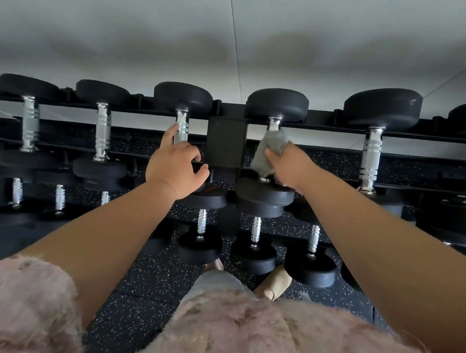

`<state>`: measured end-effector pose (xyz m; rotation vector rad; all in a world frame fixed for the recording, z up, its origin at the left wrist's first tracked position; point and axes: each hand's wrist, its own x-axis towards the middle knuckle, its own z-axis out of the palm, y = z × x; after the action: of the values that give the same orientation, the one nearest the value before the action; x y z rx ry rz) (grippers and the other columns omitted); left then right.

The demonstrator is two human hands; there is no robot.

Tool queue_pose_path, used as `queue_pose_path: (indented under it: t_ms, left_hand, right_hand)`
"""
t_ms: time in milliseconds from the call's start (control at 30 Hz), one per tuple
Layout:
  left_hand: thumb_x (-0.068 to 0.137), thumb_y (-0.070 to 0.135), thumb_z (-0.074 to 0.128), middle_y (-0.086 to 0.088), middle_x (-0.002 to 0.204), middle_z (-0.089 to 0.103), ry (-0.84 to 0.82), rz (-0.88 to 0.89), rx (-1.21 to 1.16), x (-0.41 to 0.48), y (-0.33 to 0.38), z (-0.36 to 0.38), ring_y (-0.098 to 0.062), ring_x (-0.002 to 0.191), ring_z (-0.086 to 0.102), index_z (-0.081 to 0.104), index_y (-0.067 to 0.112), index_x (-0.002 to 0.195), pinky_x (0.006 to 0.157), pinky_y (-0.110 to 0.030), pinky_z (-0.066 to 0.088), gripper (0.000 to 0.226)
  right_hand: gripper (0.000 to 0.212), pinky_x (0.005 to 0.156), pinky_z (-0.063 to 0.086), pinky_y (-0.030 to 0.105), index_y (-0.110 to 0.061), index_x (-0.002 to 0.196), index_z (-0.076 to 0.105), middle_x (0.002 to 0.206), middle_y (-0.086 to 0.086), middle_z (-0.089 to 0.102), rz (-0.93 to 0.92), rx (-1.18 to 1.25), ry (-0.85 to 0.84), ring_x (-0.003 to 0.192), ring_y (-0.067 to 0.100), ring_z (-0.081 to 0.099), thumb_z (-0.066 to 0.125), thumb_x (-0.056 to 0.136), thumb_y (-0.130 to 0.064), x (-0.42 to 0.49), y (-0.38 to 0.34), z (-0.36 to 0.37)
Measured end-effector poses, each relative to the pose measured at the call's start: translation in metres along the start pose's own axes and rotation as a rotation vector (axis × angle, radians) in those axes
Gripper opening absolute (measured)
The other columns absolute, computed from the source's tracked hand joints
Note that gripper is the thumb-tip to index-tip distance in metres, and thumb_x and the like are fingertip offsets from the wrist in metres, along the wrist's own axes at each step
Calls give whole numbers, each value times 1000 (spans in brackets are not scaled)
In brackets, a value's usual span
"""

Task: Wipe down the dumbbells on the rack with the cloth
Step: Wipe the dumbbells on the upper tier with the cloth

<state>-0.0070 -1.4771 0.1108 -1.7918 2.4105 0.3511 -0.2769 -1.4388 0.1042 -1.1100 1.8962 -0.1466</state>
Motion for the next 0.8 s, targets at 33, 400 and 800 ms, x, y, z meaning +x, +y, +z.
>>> queue_pose_path:
  t_ms: [33, 400, 800]
  left_hand:
    - [92, 53, 60, 17, 105, 68, -4, -5, 3, 0, 0, 0, -17, 160, 11, 68, 30, 90, 79, -40, 56, 25]
    - [92, 51, 61, 16, 104, 69, -7, -12, 12, -1, 2, -2, -18, 160, 12, 66, 31, 86, 77, -40, 57, 22]
    - [92, 52, 62, 16, 107, 70, -11, -11, -6, 0, 1, -1, -18, 160, 12, 68, 31, 89, 86, -44, 57, 22]
  right_hand:
    - [44, 67, 42, 30, -3, 129, 54, 96, 9, 62, -19, -7, -56, 83, 22, 60, 43, 109, -41, -8, 7, 3]
    - [41, 57, 39, 31, -7, 99, 63, 78, 8, 59, -105, 30, -86, 66, 18, 52, 42, 108, -41, -43, 5, -30]
    - [25, 63, 43, 28, -9, 121, 57, 102, 6, 60, 150, 220, 224, 79, 17, 53, 41, 109, -24, -22, 22, 3]
